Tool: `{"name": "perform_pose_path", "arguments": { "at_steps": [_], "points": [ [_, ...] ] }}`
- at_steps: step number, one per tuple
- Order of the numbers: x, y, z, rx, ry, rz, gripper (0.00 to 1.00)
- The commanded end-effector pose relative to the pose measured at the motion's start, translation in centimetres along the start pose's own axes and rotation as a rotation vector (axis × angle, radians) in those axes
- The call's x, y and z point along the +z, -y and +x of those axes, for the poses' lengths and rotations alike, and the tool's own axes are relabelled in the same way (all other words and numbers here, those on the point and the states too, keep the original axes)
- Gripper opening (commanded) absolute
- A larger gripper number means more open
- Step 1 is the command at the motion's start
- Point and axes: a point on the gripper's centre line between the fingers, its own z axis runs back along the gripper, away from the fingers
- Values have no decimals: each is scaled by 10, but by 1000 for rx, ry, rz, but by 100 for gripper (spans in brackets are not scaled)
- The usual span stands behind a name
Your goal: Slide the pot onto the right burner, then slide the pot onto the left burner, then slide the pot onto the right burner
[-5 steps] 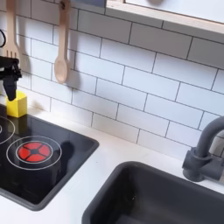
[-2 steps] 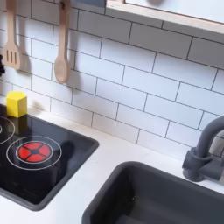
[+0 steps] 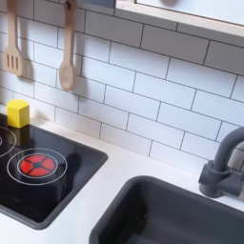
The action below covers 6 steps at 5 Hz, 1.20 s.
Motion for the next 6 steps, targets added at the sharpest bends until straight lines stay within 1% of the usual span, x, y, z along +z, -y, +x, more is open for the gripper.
{"name": "perform_pose_path", "arguments": {
  "at_steps": [1,2,3,4,5,6],
  "points": [
    [-2,-22,15,69,-1,22,100],
    [-11,-26,18,71,-15,60,100],
    [-22,-27,15,62,-49,88,100],
    [-23,-29,9,39,-60,101,100],
    [-31,-29,3,19,-91,106,100],
    [-45,-26,0,6,-122,114,100]
  ]
}}
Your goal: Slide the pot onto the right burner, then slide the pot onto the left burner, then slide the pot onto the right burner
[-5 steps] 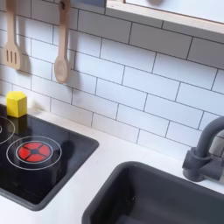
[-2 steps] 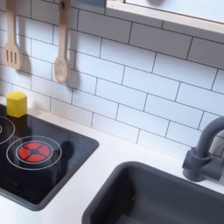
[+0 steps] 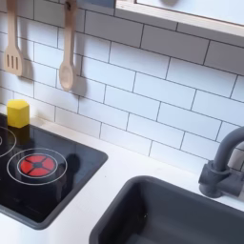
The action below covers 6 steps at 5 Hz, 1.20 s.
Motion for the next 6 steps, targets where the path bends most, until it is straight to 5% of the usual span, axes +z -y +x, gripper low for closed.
{"name": "perform_pose_path", "arguments": {
  "at_steps": [1,3,4,6],
  "points": [
    [-1,0,0,-1,0,6,100],
    [6,1,0,-7,-30,-19,100],
    [20,11,5,-134,-49,-82,100],
    [11,14,10,-195,-98,-79,100]
  ]
}}
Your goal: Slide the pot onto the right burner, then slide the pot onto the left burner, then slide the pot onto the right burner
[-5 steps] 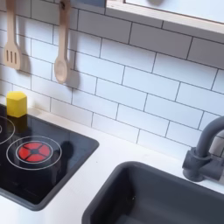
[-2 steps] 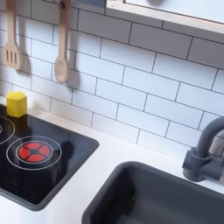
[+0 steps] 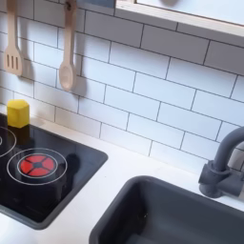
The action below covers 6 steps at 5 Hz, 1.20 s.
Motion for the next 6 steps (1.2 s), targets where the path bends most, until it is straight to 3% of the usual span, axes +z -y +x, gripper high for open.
{"name": "perform_pose_path", "arguments": {
  "at_steps": [1,3,6],
  "points": [
    [-3,-3,3,-50,-28,7,100],
    [-9,-1,-8,-175,-117,-6,100],
    [-28,-2,-14,-206,-150,-18,100]
  ]
}}
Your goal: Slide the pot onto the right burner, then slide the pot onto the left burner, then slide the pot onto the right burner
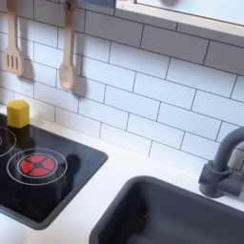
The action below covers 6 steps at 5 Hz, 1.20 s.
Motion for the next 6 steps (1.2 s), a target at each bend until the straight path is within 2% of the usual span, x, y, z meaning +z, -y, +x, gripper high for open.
{"name": "perform_pose_path", "arguments": {
  "at_steps": [1,4,6],
  "points": [
    [-1,10,-4,-23,7,-23,100],
    [-15,57,-17,-146,-42,-40,100],
    [-14,66,-27,-150,-27,-41,100]
  ]
}}
